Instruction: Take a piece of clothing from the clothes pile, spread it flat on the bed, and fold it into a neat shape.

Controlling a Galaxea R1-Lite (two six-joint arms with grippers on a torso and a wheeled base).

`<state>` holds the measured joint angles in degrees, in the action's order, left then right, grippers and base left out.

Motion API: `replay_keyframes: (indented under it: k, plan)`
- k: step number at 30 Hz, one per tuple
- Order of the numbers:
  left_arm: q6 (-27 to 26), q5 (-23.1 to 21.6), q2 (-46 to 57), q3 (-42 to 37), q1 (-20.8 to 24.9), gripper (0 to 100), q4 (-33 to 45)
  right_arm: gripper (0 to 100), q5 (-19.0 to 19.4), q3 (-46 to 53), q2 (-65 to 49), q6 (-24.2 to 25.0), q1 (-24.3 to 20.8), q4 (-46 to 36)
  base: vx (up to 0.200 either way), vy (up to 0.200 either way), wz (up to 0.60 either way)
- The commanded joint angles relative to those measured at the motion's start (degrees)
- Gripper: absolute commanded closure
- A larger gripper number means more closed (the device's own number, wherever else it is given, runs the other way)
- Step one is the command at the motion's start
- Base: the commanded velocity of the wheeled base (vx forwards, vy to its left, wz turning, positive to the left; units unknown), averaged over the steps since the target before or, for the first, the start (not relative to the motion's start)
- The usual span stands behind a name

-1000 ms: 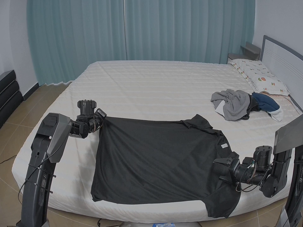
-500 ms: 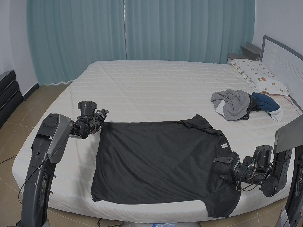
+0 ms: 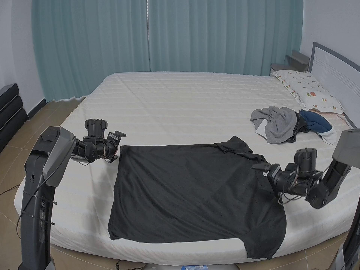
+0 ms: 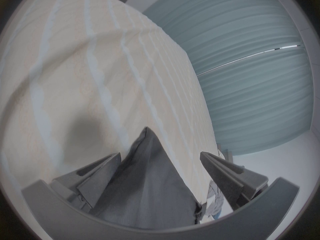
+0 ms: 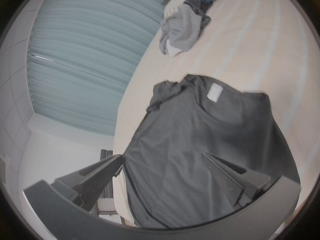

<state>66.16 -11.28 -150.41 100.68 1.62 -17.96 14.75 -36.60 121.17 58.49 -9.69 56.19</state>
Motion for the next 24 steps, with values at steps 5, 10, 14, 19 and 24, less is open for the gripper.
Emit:
replay_keyframes:
  k: [5, 10, 14, 19, 24]
  plan:
    - [0.99, -5.07, 7.23, -14.55, -1.18, 0, -9.90, 0, -9.13, -34.60, 11.10, -1.27, -2.17, -25.34, 0.000, 0.000, 0.00]
    - [0.81, -5.07, 7.06, -14.81, -0.92, 0, -10.26, 0, -12.64, -43.30, 18.66, -4.79, -3.05, -31.05, 0.000, 0.000, 0.00]
    - [0.64, -4.98, 6.97, -14.81, -0.74, 0, -10.34, 0, -14.22, -48.92, 22.70, -5.49, -3.14, -32.02, 0.000, 0.000, 0.00]
    - [0.29, -4.90, 6.88, -14.81, -0.74, 0, -10.34, 0, -14.40, -54.55, 26.83, -6.02, -4.02, -34.30, 0.000, 0.000, 0.00]
    - [0.11, -2.79, 6.88, -15.08, -0.48, 0, -10.43, 0, -15.45, -58.41, 29.29, -6.11, -4.55, -35.09, 0.000, 0.000, 0.00]
